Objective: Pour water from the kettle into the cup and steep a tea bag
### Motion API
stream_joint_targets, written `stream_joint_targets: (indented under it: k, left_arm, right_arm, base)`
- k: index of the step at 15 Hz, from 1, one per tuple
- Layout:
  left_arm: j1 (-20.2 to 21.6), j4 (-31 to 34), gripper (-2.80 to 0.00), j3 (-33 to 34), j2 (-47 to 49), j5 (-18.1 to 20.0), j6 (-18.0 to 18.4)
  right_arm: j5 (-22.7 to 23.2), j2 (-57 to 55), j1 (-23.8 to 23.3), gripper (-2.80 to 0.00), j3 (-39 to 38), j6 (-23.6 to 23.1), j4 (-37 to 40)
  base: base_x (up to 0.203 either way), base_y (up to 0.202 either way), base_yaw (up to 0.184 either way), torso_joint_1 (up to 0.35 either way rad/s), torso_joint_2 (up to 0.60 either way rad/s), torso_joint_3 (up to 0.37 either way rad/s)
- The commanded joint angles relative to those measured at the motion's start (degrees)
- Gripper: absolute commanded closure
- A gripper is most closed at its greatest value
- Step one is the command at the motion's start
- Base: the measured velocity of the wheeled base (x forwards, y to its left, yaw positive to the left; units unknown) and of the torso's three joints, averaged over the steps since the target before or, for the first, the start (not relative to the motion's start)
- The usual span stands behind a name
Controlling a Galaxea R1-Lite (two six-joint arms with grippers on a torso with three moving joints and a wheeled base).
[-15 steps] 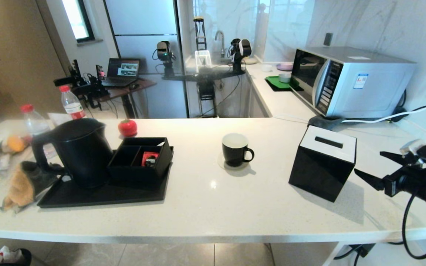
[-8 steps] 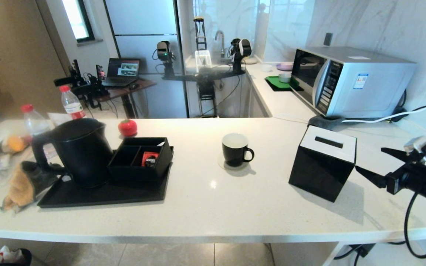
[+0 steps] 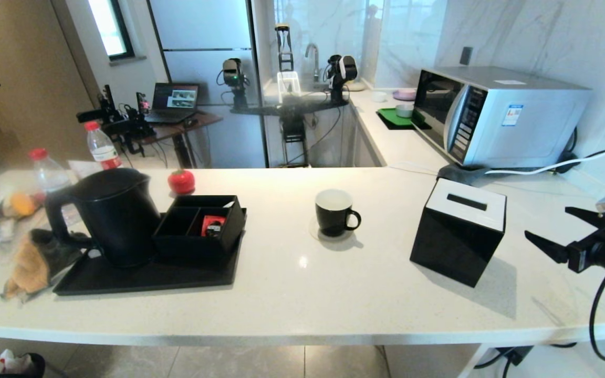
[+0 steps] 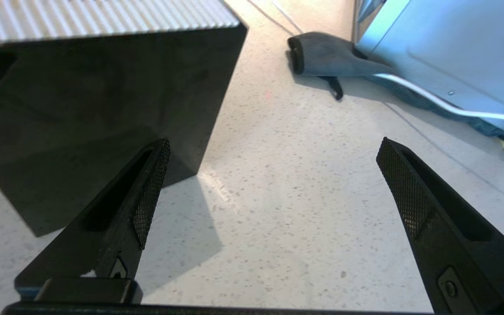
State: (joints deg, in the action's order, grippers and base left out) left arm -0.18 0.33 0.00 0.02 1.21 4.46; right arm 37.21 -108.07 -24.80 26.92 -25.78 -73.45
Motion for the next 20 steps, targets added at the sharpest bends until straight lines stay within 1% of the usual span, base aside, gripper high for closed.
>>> stream_joint_targets:
  k: [1,4,5,7,9,13,14,16,20]
  left_arm:
    - [0.01,0.02,0.00,0.00,-0.02,0.02,0.02]
    - [0.01,0.02,0.00,0.00,-0.02,-0.06,0.02]
    - [0.01,0.02,0.00,0.00,-0.02,-0.03,0.02]
    - [0.01,0.02,0.00,0.00,-0.02,-0.06,0.02]
    - [0.01,0.10,0.00,0.00,-0.02,-0.06,0.11]
    - [0.01,0.08,0.00,0.00,-0.02,-0.06,0.11]
    - [0.01,0.09,0.00,0.00,-0.02,-0.06,0.11]
    - [0.01,0.11,0.00,0.00,-0.02,-0.24,0.11]
    - [0.01,0.11,0.00,0.00,-0.02,-0.24,0.11]
  right_arm:
    - [0.16,0.21,-0.25,-2.80,0.67,0.67,-0.47]
    - [-0.50,2.97,-0.25,-2.80,2.29,4.69,-0.47]
    - [-1.70,4.48,-0.25,-2.80,2.41,5.96,-0.47]
    - [-5.87,7.60,-0.25,-2.80,1.89,7.62,-0.47]
    - [-7.68,10.83,-0.25,-2.80,0.78,8.90,-0.44]
    - [-8.17,16.79,-0.31,-2.80,-6.62,11.36,-0.41]
    - [-8.19,18.07,-0.33,-2.80,-8.05,12.72,-0.39]
    - [-8.29,19.68,-0.47,-2.80,-9.46,14.68,-0.38]
    - [-8.20,21.29,-1.22,-2.80,-11.10,15.14,-0.38]
  base:
    - [0.000,0.000,0.000,0.000,0.00,0.000]
    - [0.000,0.000,0.000,0.000,0.00,0.000]
    - [0.000,0.000,0.000,0.000,0.00,0.000]
    - [0.000,0.000,0.000,0.000,0.00,0.000]
    - [0.000,0.000,0.000,0.000,0.00,0.000]
    - [0.000,0.000,0.000,0.000,0.00,0.000]
    - [0.000,0.000,0.000,0.000,0.00,0.000]
    - [0.000,0.000,0.000,0.000,0.00,0.000]
    - [0.000,0.000,0.000,0.000,0.00,0.000]
